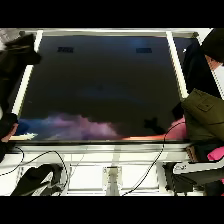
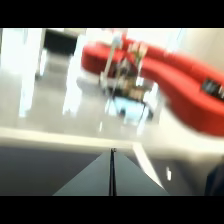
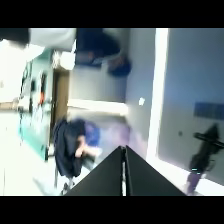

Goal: Fold the clothes and pants, and hang the long-sleeved shirts on hangers.

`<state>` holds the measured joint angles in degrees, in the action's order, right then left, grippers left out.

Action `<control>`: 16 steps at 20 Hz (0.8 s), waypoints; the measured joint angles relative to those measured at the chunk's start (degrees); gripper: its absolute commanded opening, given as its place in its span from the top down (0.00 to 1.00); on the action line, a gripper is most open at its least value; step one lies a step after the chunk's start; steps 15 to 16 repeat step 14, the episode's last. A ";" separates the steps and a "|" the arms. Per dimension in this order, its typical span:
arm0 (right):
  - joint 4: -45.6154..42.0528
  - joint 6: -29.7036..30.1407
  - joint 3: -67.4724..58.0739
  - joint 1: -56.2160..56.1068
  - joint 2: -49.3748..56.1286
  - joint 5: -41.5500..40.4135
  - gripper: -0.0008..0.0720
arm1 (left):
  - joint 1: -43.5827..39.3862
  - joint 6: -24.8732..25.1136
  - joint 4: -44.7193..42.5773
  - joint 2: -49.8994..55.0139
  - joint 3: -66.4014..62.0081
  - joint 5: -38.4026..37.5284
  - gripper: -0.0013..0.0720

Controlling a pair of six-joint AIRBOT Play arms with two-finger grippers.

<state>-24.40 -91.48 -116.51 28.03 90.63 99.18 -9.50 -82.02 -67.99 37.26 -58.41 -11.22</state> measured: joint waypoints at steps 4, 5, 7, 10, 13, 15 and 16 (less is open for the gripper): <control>1.44 0.09 -0.02 -8.13 -0.20 -2.86 0.95 | 0.13 0.15 -0.39 -9.40 0.00 -0.72 0.96; 1.57 0.11 -0.02 -9.51 -0.20 -3.10 0.95 | 0.13 0.15 -0.48 -11.43 0.00 -0.83 0.96; 1.73 0.13 -0.02 -11.85 -0.20 -3.56 0.95 | 0.17 0.17 -0.50 -14.97 0.00 -0.85 0.96; 1.90 0.15 -0.02 -13.81 -0.20 -4.11 0.95 | 0.17 0.17 -0.52 -18.84 -0.04 -0.94 0.96; 1.97 0.17 0.00 -14.60 -0.20 -4.15 0.95 | 0.17 0.17 -0.55 -21.20 -0.04 -1.27 0.96; 1.97 0.17 -0.02 -14.73 -0.20 -4.20 0.95 | 0.17 0.17 -0.55 -21.66 -0.04 -1.53 0.96; 1.97 0.17 -0.02 -14.73 -0.20 -4.20 0.95 | 0.17 0.17 -0.55 -21.66 -0.04 -1.53 0.96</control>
